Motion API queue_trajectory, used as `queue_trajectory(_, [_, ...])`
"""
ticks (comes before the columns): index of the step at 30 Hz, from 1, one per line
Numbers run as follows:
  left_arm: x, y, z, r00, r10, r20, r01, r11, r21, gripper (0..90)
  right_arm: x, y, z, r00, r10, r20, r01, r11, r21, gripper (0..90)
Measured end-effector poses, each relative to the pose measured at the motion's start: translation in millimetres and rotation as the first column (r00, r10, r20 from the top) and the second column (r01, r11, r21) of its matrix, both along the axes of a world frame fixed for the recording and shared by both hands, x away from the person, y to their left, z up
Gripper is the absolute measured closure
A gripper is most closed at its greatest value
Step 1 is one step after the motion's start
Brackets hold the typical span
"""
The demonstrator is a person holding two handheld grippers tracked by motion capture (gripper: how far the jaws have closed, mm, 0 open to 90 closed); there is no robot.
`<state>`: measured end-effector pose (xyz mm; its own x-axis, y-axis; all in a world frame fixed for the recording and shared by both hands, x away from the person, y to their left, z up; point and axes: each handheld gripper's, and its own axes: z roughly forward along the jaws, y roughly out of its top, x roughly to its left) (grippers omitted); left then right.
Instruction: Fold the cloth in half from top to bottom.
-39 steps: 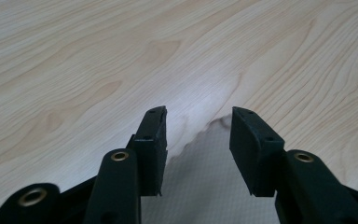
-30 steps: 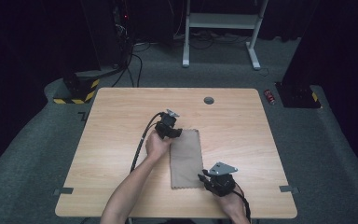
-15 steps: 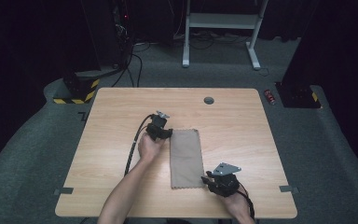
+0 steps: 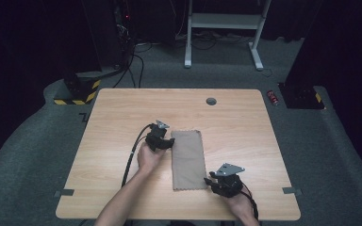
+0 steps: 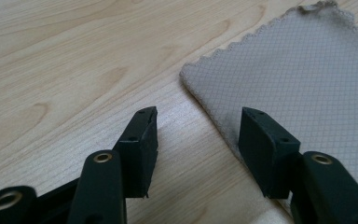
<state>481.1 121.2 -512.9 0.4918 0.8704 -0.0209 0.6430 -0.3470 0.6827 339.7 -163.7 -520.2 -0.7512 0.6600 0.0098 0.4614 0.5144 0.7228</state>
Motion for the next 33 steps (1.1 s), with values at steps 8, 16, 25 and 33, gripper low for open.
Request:
queue_trajectory(8, [-5.0, 1.3, -0.8, 0.9993, -0.029, 0.025, 0.027, 0.9986, 0.044, 45.8, -0.3, -0.9, 0.1, 1.0000, 0.009, -0.002, -0.009, 1.000, -0.001, 65.9])
queue_trajectory(16, [-23.5, 7.4, 12.2, 0.9980, -0.032, 0.054, 0.033, 0.9994, -0.008, 46.2, -0.2, -3.0, 0.0, 1.0000, 0.005, 0.000, -0.005, 1.000, 0.007, 68.2])
queue_trajectory(25, [-72.8, 2.2, 17.6, 0.9923, -0.120, 0.031, 0.121, 0.9909, -0.059, 44.4, 3.5, 1.9, 4.2, 1.0000, 0.005, 0.008, -0.006, 0.999, 0.046, 70.1])
queue_trajectory(33, [-109.8, -5.4, 7.7, 0.9912, -0.132, 0.008, 0.132, 0.9900, -0.048, 42.9, 5.6, 7.5, 3.8, 1.0000, 0.004, -0.005, -0.004, 0.999, 0.044, 70.1])
